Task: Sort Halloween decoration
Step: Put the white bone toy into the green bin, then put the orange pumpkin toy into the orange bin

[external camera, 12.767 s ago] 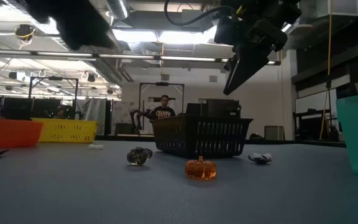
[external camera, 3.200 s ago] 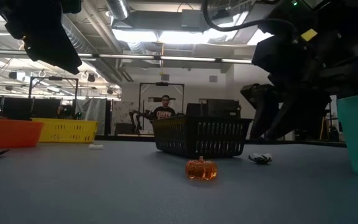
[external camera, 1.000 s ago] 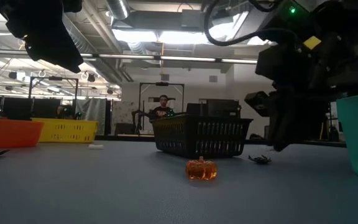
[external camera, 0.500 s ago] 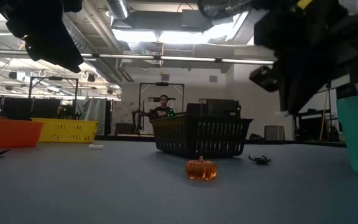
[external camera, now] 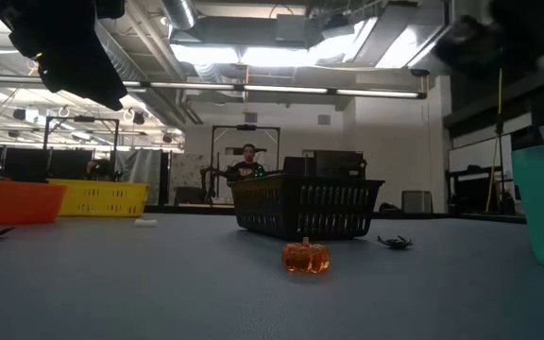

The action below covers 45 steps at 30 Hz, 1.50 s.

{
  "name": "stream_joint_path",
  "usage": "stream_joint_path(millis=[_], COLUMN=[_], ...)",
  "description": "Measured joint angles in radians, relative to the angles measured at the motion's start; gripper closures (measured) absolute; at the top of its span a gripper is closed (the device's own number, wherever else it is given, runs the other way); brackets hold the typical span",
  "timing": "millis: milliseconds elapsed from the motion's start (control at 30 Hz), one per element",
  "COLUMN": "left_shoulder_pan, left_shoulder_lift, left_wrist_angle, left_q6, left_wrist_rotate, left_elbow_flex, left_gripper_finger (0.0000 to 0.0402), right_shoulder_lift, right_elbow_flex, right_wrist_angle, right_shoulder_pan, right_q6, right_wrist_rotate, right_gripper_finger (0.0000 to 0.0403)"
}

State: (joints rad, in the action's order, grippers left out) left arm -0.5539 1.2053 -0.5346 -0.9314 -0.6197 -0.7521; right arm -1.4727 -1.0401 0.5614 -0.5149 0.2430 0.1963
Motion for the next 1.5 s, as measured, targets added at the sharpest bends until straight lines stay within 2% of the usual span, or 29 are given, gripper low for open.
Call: stream_joint_path(millis=[167, 267, 433, 633, 933, 1100, 1233, 1500], left_shoulder_pan=[0.0, 0.0, 0.0, 0.0, 0.0, 0.0, 0.0, 0.0], left_shoulder_lift=[0.0, 0.0, 0.0, 0.0, 0.0, 0.0, 0.0, 0.0], left_wrist_angle=[0.001, 0.002, 0.005, 0.005, 0.005, 0.005, 0.005, 0.005], left_q6=[0.0, 0.0, 0.0, 0.0, 0.0, 0.0, 0.0, 0.0], left_wrist_rotate=[0.0, 0.0, 0.0, 0.0, 0.0, 0.0, 0.0, 0.0], left_elbow_flex=[0.0, 0.0, 0.0, 0.0, 0.0, 0.0, 0.0, 0.0], left_gripper_finger=[0.023, 0.023, 0.023, 0.023, 0.023, 0.023, 0.023, 0.023], right_shoulder_lift=[-0.001, -0.002, -0.002, -0.002, -0.002, -0.002, -0.003, -0.003], right_elbow_flex=[0.0, 0.0, 0.0, 0.0, 0.0, 0.0, 0.0, 0.0], right_wrist_angle=[0.03, 0.029, 0.032, 0.043, 0.055, 0.085, 0.086, 0.084], right_shoulder_pan=[-0.082, -0.12, -0.161, -0.159, -0.159, -0.159, -0.159, -0.159], right_q6=[0.215, 0.274, 0.329, 0.336, 0.336, 0.337, 0.336, 0.329], right_wrist_rotate=[0.0, -0.004, -0.077, -0.073, -0.072, -0.097, -0.142, -0.185], right_gripper_finger=[0.0378, 0.0377, 0.0376, 0.0356, 0.0257, 0.022, 0.0208, 0.0211])
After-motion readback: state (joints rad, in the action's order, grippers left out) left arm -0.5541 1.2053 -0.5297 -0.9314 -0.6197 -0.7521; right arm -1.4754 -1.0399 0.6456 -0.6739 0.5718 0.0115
